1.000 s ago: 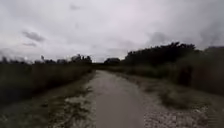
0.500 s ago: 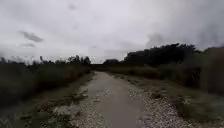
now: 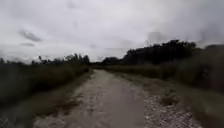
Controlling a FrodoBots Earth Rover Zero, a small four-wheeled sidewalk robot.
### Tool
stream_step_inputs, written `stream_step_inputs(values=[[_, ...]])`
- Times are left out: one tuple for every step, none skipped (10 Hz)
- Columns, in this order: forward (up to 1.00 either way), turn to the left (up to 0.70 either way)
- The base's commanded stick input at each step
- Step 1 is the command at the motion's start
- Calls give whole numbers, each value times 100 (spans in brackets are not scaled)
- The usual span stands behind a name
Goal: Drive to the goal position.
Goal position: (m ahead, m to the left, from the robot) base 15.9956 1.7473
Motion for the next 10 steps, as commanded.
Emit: stream_step_inputs(values=[[70,0],[70,0],[70,0],[70,0],[70,0],[70,0],[70,0],[70,0],[70,0],[70,0]])
